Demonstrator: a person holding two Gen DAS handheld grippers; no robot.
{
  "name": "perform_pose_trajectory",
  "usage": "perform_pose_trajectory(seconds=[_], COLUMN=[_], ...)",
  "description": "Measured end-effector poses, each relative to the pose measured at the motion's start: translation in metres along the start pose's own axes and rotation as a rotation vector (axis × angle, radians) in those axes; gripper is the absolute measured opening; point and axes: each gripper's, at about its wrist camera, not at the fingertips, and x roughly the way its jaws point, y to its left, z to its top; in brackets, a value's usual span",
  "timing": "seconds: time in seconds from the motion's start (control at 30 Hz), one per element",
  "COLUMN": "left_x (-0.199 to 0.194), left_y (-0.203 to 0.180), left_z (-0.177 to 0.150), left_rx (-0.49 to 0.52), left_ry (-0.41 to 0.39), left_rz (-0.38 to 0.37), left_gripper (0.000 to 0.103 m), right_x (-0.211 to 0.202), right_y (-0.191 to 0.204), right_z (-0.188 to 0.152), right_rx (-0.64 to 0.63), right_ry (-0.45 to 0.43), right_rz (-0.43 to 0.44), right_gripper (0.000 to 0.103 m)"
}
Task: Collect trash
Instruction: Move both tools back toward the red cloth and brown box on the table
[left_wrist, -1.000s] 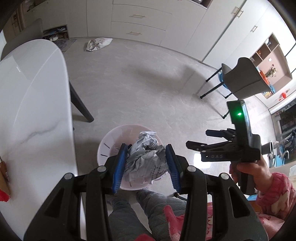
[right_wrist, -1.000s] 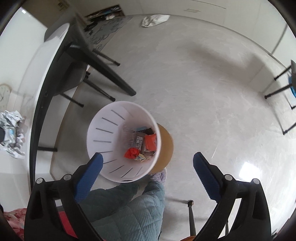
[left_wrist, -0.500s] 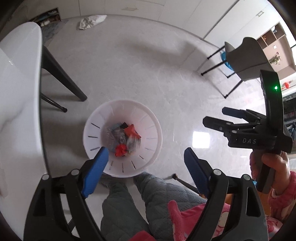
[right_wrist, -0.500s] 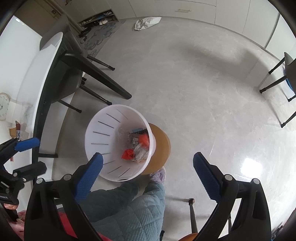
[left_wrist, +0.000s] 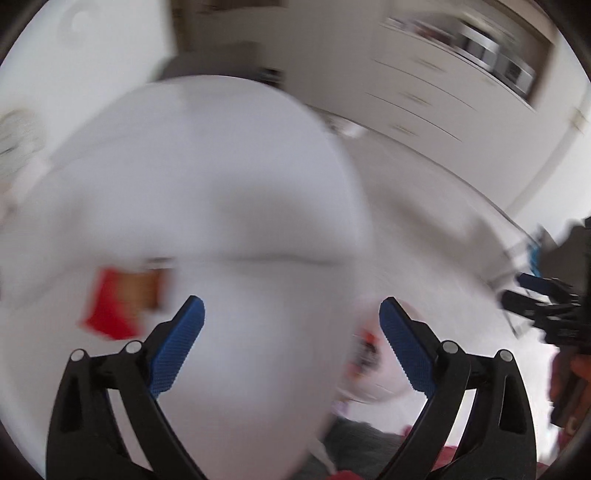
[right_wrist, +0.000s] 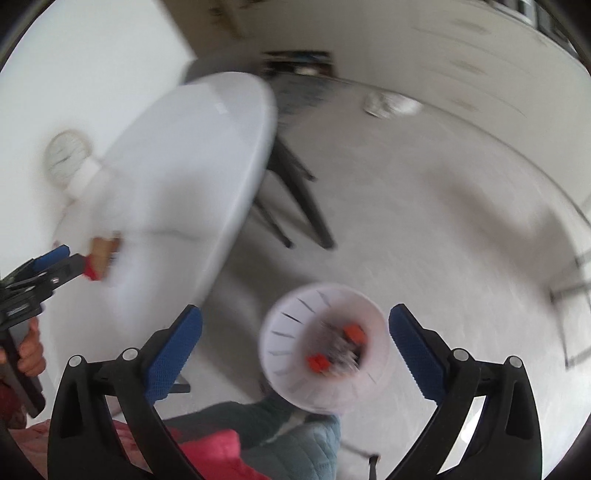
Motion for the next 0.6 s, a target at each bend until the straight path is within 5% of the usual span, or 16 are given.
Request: perform_pose_trajectory(seconds=[0.23, 0.6], left_x=[0.004, 0.083], left_y=[0.111, 0.171], left_z=[-0.017, -0.013], left_rx=[-0.229, -0.127], left_ry=[0.013, 0.19], left_rz=[0.076, 0.028], left_gripper=[0.094, 0.095], right_x=[0.037, 0.071], right_y=[0.108, 0.193], right_z=[0.045, 0.05], right_rx=[-0.186, -0.302], right_ry=[0.032, 0.118], right_rz=[0.116, 0.122], right_gripper=[0.1, 0.1])
